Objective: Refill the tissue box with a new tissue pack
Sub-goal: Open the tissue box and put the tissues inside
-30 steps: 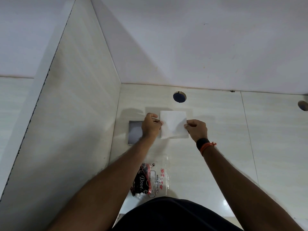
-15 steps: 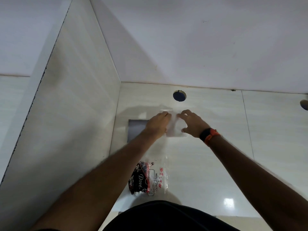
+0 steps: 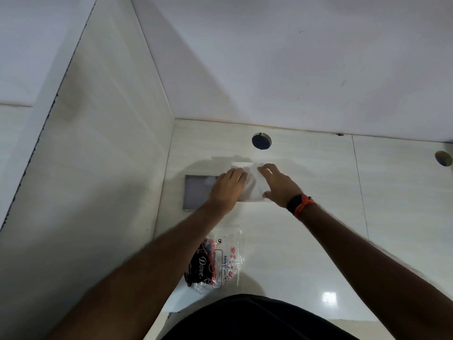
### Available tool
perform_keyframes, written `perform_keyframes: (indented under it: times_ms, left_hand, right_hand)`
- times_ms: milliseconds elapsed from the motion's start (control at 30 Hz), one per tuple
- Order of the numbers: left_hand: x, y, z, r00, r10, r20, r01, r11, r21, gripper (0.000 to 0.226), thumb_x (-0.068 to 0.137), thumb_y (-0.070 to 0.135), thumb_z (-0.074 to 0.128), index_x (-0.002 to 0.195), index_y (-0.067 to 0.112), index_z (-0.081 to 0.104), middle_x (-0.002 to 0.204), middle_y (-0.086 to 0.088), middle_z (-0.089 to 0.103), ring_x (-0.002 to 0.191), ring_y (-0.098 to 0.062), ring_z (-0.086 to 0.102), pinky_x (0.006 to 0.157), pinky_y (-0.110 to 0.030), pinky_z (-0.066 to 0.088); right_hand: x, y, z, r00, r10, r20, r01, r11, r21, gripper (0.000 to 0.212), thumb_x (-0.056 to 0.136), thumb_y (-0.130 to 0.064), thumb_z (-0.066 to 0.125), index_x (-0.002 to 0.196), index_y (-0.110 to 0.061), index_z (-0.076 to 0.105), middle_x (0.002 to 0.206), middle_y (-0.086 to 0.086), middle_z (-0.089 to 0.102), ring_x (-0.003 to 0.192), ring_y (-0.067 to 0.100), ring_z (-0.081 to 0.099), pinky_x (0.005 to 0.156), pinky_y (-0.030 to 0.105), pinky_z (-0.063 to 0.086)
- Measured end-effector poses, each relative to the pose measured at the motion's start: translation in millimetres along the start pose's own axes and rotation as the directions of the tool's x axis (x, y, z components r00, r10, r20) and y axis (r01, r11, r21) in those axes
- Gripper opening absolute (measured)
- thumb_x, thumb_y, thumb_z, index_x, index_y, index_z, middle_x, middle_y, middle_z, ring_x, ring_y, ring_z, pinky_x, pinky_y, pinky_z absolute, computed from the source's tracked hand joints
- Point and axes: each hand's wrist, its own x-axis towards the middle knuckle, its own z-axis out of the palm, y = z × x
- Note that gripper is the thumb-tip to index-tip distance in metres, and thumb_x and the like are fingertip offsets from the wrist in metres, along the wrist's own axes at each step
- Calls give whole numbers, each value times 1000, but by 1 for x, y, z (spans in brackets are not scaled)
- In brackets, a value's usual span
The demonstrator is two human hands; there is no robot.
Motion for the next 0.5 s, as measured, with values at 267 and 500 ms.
perform_keyframes:
  times_ms: [267,500]
  left_hand:
    - [6,8,-20,984,-115,136,118,993,-18,87,72,7,81,146,5,35,144,-12,44,124,-27,54,87,-40,52]
    - [18,16,-25,952,-219,214,222,975,8,84,81,4,73,150,0,24,149,-15,35,132,-27,44,94,-41,48]
  right_hand:
    - [1,2,-4,998,12,61,-10,999,-42,98,79,-16,80,156,-10,19,163,5,15,107,40,63,84,45,56]
    - [3,-4,-7,998,11,57,-3,990,-141,91,78,-18,80,151,-12,25,157,5,22,96,38,65,69,41,52]
